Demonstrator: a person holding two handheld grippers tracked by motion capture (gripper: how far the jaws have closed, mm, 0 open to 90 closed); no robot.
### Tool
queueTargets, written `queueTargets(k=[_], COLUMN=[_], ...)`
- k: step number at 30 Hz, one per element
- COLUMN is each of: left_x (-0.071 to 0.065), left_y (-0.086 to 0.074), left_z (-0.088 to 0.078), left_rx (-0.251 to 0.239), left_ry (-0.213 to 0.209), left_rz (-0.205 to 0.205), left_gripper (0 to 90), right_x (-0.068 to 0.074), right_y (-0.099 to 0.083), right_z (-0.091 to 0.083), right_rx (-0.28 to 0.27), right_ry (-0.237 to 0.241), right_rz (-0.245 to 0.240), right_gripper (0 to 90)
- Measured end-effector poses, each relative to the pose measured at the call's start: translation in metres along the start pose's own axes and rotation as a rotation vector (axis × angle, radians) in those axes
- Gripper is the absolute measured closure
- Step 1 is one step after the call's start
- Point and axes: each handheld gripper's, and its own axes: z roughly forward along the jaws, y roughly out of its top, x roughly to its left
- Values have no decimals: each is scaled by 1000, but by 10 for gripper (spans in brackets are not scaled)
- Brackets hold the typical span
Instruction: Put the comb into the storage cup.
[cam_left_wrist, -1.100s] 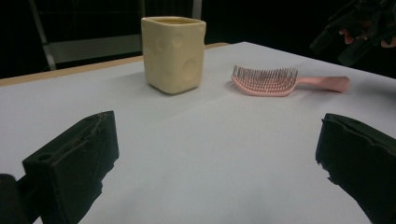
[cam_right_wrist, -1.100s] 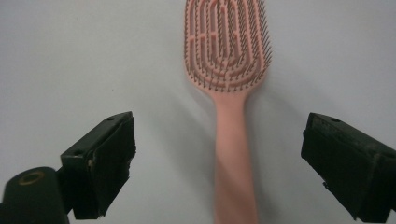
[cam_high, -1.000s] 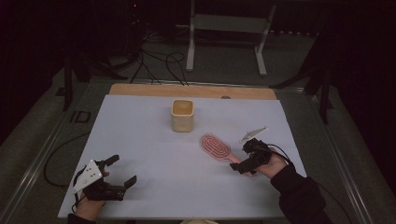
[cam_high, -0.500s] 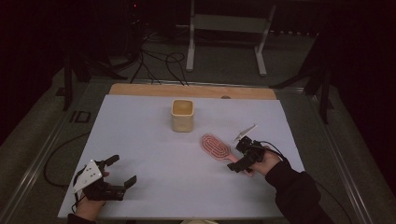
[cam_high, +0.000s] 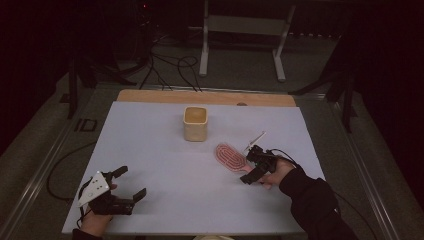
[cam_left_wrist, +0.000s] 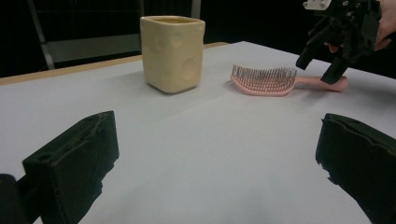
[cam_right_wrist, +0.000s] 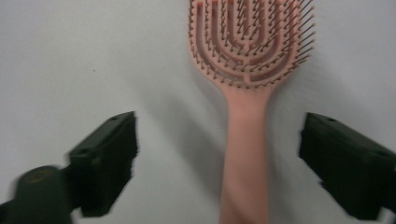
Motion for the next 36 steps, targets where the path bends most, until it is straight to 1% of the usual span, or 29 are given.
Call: queueTargets(k=[4, 5, 6, 8, 9, 10, 11, 12, 14, 16, 18, 19, 20, 22, 24, 25, 26, 28, 30, 32, 33, 35, 36], left_x=[0, 0, 0, 0, 0, 0, 0, 0, 0, 0, 0, 0, 0, 0, 0, 0, 0, 0, 0, 0, 0, 0, 0], left_y=[0, 0, 0, 0, 0, 0, 0, 0, 0, 0, 0, 0, 0, 0, 0, 0, 0, 0, 0, 0, 0, 0, 0], left_z=[0, 0, 0, 0, 0, 0, 0, 0, 0, 0, 0, 0, 0, 0, 0, 0, 0, 0, 0, 0, 0, 0, 0], left_rx=[0, 0, 1, 2, 1, 0, 0, 0, 2, -1, 0, 0, 1, -3, -2, -1, 0, -2, -1, -1, -3, -3, -1], left_ry=[0, 1, 0, 0, -1, -1, -1, -1, 0, 0, -1, -1, -1, -2, -1, -1, -1, -1, -1, -1, -2, -1, -1], left_rz=[2, 1, 0, 5, 4, 2, 0, 0, 5, 0, -1, 0, 5, 1, -1, 0, 3, 1, 1, 4, 2, -2, 0], left_gripper=[1, 1, 1, 1, 1, 1, 1, 1, 1, 1, 1, 1, 1, 1, 1, 1, 1, 1, 1, 1, 1, 1, 1], right_x=[-1, -1, -1, -1, -2, -2, -3, -2, -3, -5, -4, -5, -5, -6, -5, -6, -6, -6, -7, -8, -9, -9, -9], right_y=[3, 4, 5, 6, 7, 7, 7, 7, 8, 7, 7, 7, 8, 8, 8, 8, 8, 9, 10, 10, 11, 12, 12], right_z=[3, 3, 4, 5, 5, 5, 6, 6, 8, 10, 11, 12, 13, 15, 17, 18, 19, 20, 21, 22, 24, 24, 24], right_rx=[5, 11, 13, 17, 20, 22, 29, 31, 47, 62, 71, 75, 83, 93, 117, 116, 115, 126, 127, 132, 143, 151, 148], right_ry=[4, -1, -2, -20, -28, -27, -28, -31, -29, -37, -42, -45, -48, -51, -72, -75, -73, -85, -83, -79, -70, -67, -72], right_rz=[8, 1, 8, 9, 6, 6, 3, 9, 4, -20, -23, -34, -26, -31, -31, -38, -35, -28, -33, -17, -21, -11, -20], right_gripper=[188, 195, 216, 267, 317, 358, 368, 413, 445, 506, 519, 536, 551, 559, 576, 602, 605, 622, 633, 651, 651, 650, 661])
